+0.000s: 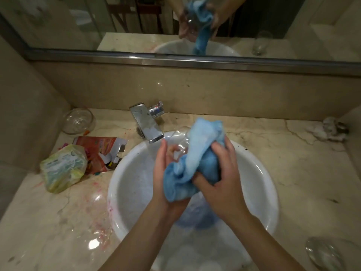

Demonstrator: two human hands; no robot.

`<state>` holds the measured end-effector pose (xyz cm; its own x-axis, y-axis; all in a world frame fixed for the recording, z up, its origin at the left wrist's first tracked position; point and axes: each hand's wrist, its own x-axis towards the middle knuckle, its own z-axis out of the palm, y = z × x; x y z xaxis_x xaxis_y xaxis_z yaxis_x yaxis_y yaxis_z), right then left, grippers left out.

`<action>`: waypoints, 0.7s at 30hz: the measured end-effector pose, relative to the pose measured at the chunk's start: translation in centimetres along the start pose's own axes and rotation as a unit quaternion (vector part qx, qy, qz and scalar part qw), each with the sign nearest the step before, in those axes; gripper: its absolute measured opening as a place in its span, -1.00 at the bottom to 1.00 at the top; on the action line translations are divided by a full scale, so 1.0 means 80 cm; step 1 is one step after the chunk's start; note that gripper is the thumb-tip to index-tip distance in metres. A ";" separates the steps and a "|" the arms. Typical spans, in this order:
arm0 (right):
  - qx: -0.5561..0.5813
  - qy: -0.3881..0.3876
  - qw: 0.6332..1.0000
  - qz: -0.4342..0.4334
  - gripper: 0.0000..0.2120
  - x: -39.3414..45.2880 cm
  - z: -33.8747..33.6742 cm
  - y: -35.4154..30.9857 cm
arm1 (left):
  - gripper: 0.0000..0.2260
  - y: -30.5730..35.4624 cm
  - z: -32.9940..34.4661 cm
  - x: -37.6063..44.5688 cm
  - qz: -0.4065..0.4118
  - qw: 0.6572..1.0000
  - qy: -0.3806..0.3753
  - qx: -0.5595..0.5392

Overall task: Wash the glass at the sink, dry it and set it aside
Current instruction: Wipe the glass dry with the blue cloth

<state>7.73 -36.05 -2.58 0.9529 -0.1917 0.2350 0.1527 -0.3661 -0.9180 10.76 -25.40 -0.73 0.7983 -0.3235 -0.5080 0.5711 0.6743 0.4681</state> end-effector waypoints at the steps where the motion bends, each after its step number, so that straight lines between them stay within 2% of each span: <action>1: 0.056 0.038 0.997 0.029 -0.48 0.003 0.002 0.002 | -0.62 -0.003 -0.001 0.007 0.003 1.000 -0.010 0.013; 3: 0.166 0.108 0.977 0.080 -0.58 0.008 0.004 0.001 | -0.80 -0.004 -0.004 0.010 0.046 0.991 -0.027 0.124; 4: 0.190 0.129 0.968 0.101 -0.65 0.012 0.001 0.000 | -0.88 -0.004 -0.008 0.010 0.087 0.969 -0.022 0.229; 6: 0.250 0.137 0.943 0.170 -0.79 0.018 -0.006 0.008 | -0.82 0.000 -0.024 0.012 0.163 0.889 -0.055 0.424; 8: 0.327 0.129 0.905 0.239 -0.81 0.025 -0.009 0.021 | -0.77 0.011 -0.033 0.012 0.207 0.812 -0.098 0.537; 9: 0.373 0.099 0.884 0.263 -0.76 0.029 -0.008 0.022 | -0.83 0.017 -0.033 0.012 0.221 0.791 -0.114 0.559; 10: 0.400 0.071 0.866 0.291 -0.61 0.031 -0.006 0.021 | -0.87 0.023 -0.031 0.013 0.234 0.780 -0.133 0.564; 12: 0.460 0.038 0.823 0.331 -0.38 0.032 -0.001 0.015 | -0.65 0.027 -0.025 0.016 0.264 0.786 -0.147 0.539; 14: 0.503 0.025 0.794 0.341 -0.45 0.030 0.004 0.016 | -0.36 0.030 -0.020 0.018 0.267 0.808 -0.137 0.508; 16: 0.526 0.022 0.778 0.344 -0.62 0.029 0.008 0.014 | -0.19 0.029 -0.020 0.020 0.277 0.800 -0.124 0.518; 19: 0.539 0.038 0.763 0.355 -0.46 0.033 0.016 0.006 | -0.15 0.019 -0.017 0.018 0.322 0.783 -0.085 0.525; 21: 0.541 0.055 0.759 0.359 -0.67 0.031 0.020 0.002 | -0.18 0.007 -0.010 0.015 0.374 0.754 -0.021 0.539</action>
<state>10.53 -35.11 -2.66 0.8737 -0.0847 -0.4791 -0.2131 0.8187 -0.5332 11.86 -24.83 -1.66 0.9668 -0.1555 0.2025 -0.2365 -0.2461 0.9400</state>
